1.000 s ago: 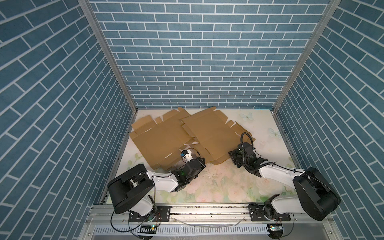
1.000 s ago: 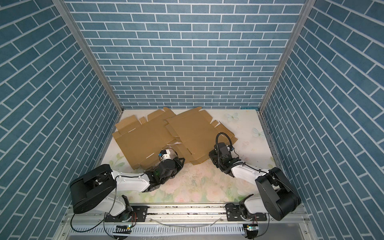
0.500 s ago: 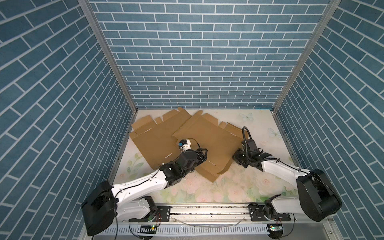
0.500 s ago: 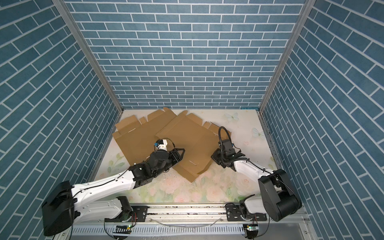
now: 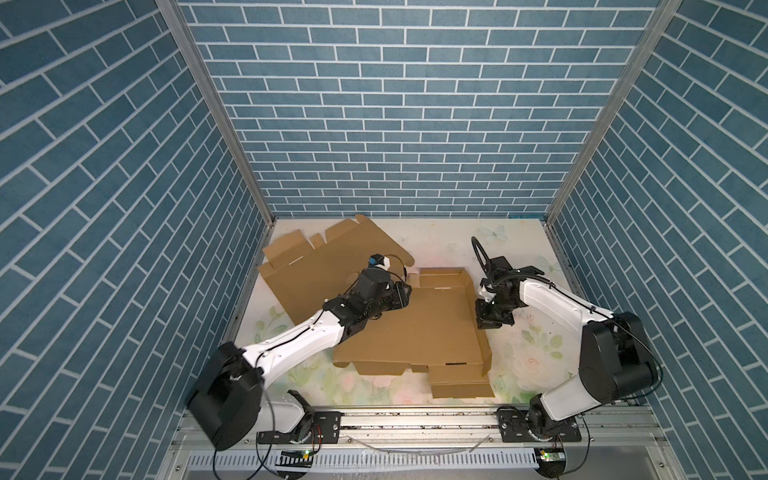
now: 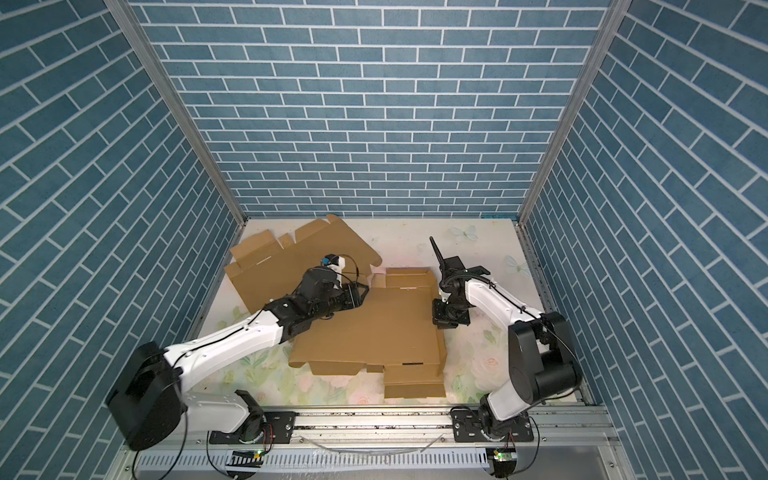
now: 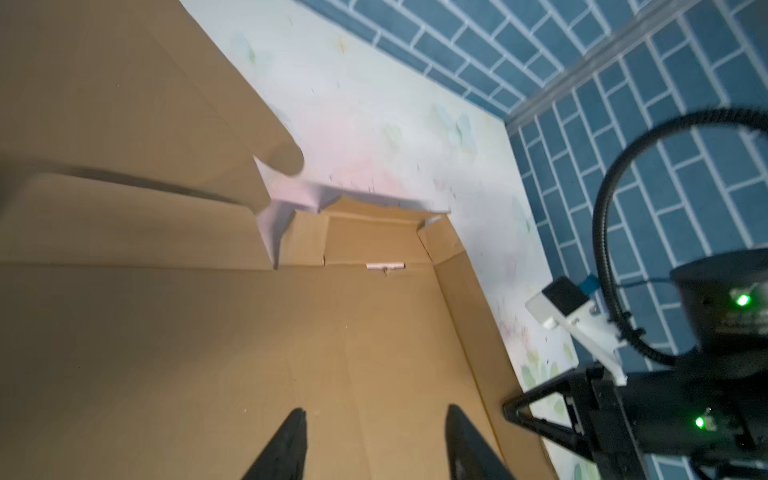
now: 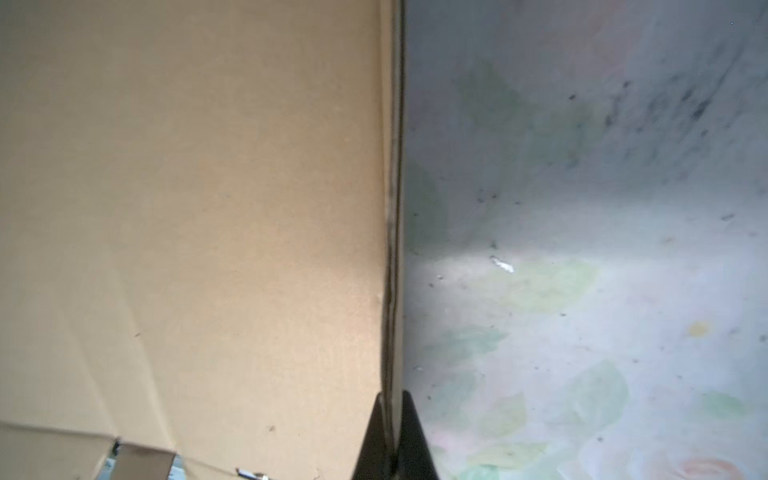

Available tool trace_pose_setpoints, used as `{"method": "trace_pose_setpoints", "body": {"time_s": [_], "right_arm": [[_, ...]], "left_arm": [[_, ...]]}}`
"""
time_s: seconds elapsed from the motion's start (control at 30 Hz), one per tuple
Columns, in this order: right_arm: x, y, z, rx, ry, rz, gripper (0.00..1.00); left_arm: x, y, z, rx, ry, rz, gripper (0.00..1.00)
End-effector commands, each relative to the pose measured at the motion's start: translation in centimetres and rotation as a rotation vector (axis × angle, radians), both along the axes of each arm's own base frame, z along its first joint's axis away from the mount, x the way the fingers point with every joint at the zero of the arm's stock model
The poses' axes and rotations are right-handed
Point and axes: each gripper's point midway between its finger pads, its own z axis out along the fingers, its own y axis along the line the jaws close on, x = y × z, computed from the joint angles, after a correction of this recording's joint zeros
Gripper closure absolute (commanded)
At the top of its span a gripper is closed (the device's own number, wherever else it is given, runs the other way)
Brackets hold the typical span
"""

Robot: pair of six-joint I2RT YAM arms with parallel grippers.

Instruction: Fold the paper box

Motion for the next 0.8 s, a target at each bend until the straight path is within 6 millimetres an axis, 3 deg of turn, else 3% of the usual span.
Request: {"method": "trace_pose_setpoints", "body": {"time_s": [0.0,0.2,0.4,0.63,0.7,0.77], "right_arm": [[2.2,-0.4,0.5,-0.051,-0.031,0.069,0.99],[4.1,1.7,-0.8,0.069,-0.032,0.064,0.78],[5.2,2.8,-2.0,0.162,-0.078,-0.001,0.70],[6.2,3.1,-2.9,0.191,-0.128,-0.077,0.74],[6.5,1.8,-2.9,0.109,-0.156,-0.086,0.87],[6.4,0.4,-1.8,0.025,-0.188,-0.048,0.98]], "left_arm": [[-1.5,-2.1,-3.4,-0.055,0.080,-0.123,0.53],[-2.7,-0.8,-7.8,-0.002,0.134,-0.113,0.60],[-4.4,0.4,-11.3,-0.023,0.216,-0.075,0.63],[-5.0,0.2,-12.3,-0.051,0.248,-0.067,0.64],[-5.1,0.1,-12.3,-0.060,0.251,-0.070,0.65],[-4.9,-0.2,-11.0,-0.064,0.227,-0.087,0.64]]}}
